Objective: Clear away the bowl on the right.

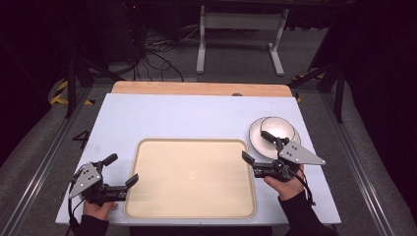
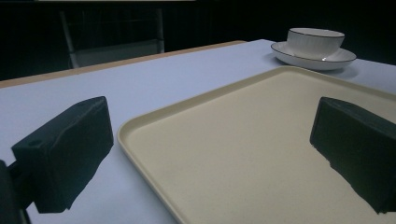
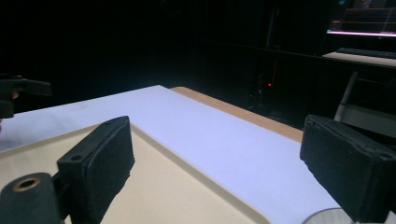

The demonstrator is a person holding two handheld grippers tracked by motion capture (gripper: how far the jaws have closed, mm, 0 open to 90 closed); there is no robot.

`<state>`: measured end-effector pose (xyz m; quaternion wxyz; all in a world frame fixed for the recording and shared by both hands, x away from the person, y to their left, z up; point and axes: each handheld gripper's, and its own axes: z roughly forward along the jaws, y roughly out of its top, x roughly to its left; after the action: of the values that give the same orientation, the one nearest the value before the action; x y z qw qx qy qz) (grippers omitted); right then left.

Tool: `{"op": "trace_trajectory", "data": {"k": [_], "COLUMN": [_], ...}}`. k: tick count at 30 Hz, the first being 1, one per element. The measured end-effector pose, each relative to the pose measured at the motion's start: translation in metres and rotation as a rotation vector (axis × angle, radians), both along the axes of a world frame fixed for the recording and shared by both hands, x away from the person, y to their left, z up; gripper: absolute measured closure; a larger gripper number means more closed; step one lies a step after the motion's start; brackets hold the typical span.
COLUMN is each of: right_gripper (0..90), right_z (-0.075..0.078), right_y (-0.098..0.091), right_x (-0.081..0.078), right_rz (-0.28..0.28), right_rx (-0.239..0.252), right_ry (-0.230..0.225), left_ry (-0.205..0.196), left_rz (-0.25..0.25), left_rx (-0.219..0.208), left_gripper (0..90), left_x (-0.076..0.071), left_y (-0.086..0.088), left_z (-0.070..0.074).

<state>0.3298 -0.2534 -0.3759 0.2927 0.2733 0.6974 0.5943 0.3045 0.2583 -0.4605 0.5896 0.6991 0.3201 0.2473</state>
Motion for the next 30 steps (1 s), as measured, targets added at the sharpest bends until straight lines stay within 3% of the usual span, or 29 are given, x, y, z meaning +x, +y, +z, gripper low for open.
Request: {"op": "trace_trajectory", "data": {"k": [10,30], "right_gripper": [9.8,10.4], "right_z": [0.008,0.016], "right_y": [-0.029,-0.068], "right_x": [0.002,0.003], "right_rz": [-0.088,-0.201], "right_rx": [-0.001,0.021], "right_ry": [-0.003,-0.002], "left_ry": [0.0,0.003], "left_rz": [-0.004,-0.005], "left_rx": [0.001,0.007], "left_gripper": [0.1,0.1], "left_x": [0.0,0.0], "left_y": [0.0,0.0], "left_z": [0.0,0.0]}}
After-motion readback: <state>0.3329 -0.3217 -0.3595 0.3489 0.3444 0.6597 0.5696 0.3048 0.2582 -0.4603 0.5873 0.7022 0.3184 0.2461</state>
